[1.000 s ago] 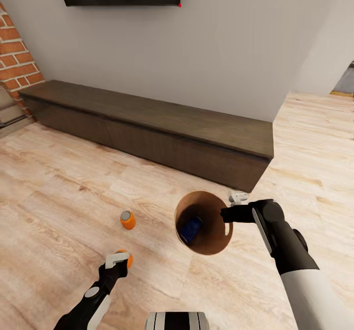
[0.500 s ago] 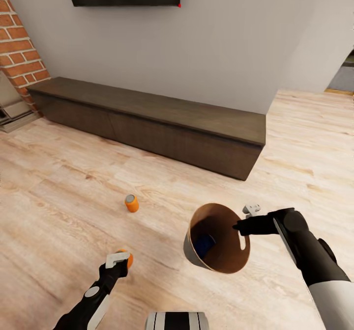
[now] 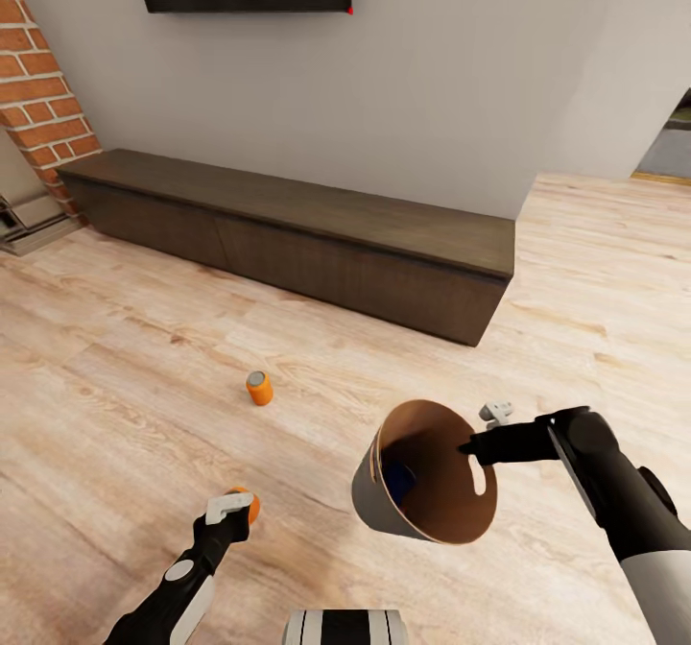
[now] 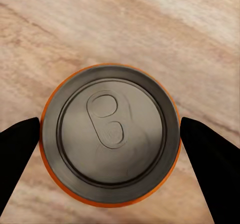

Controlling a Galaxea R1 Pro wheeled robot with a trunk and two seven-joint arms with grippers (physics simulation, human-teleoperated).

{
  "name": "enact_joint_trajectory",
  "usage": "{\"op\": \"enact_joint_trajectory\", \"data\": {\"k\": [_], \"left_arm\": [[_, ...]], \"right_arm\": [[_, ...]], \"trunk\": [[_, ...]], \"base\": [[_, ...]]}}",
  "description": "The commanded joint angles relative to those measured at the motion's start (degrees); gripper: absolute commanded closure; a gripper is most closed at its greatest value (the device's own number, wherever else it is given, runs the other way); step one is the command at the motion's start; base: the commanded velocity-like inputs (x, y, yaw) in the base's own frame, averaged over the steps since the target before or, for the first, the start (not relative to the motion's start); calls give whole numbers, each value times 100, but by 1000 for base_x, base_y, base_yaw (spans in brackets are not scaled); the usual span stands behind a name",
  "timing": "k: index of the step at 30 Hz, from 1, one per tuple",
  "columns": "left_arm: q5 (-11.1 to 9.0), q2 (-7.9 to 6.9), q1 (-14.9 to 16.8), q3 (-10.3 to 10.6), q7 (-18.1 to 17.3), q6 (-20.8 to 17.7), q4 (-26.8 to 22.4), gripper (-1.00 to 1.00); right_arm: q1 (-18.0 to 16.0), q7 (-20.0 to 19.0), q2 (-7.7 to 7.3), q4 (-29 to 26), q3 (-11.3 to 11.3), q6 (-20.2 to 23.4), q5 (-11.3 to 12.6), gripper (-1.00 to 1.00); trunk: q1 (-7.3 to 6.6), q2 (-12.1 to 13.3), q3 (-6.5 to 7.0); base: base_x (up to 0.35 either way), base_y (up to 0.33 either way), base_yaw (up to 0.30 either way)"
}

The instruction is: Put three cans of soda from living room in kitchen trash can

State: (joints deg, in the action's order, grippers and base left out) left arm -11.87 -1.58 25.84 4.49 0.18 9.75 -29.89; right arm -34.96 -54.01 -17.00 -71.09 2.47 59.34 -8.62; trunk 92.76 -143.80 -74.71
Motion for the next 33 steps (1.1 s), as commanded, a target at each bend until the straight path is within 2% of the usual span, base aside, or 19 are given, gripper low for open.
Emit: {"op": "enact_joint_trajectory", "data": {"k": [1,4,7,8,9,11,12,14,18,25,26,28,31,33], "left_arm": [[0,0,0,-1,-1,1,0,100],[0,0,0,1,-5,-3,-1,100],[0,-5,0,-4,-11,-44,-35,100],[0,-9,0,-9,-17,-175,-106,100],[0,-12,-2,-9,-21,-425,-263,100],[0,-16,-8,-6,-24,-1119,-925,100],[0,-18,-10,-7,-25,-1290,-1149,100],[-1,-74,-34,-18,-26,-1840,-2025,100],[-29,-238,-70,-55,-27,-2410,-3067,100],[-42,-320,-118,-76,-27,-3439,-4275,100],[-43,-344,-214,-78,-27,-3724,-4615,100],[-43,-353,-283,-79,-27,-3908,-4816,100],[-48,-365,-391,-79,-27,-4463,-5263,100],[-52,-367,-411,-78,-29,-4791,-5392,100]], "right_arm": [[-2,-36,13,-1,-6,66,-102,100],[-2,-49,33,-1,-13,66,-379,100],[-2,-61,50,-1,-17,66,-497,100],[-2,-58,59,-1,-17,66,-527,100],[-2,-53,64,-1,-18,66,-549,100],[-2,-44,65,0,-21,66,-573,100],[-2,-42,62,2,-24,66,-576,100],[-2,-38,38,5,-36,66,-583,100],[-2,-36,18,7,-44,66,-590,100],[-3,-19,13,6,-29,66,-611,100],[-9,-17,21,2,-26,66,-649,100],[-17,-15,35,1,-24,66,-691,100],[-48,-17,69,4,-14,66,-856,100],[-55,-31,76,17,-10,66,-897,100]], "trunk": [[0,0,0],[0,0,0],[0,0,0],[0,0,0],[0,0,0],[0,0,0],[0,0,0],[0,0,0],[-3,1,23],[-21,10,178],[-24,12,200],[-29,14,244],[-34,17,288],[-34,17,288]], "base": [[-3,0,0],[-2,0,0],[0,0,0],[0,0,0],[0,0,0],[0,0,0],[0,0,0],[0,0,0],[0,0,0],[0,0,0],[0,0,0],[0,0,0],[0,0,0],[0,0,0]]}}
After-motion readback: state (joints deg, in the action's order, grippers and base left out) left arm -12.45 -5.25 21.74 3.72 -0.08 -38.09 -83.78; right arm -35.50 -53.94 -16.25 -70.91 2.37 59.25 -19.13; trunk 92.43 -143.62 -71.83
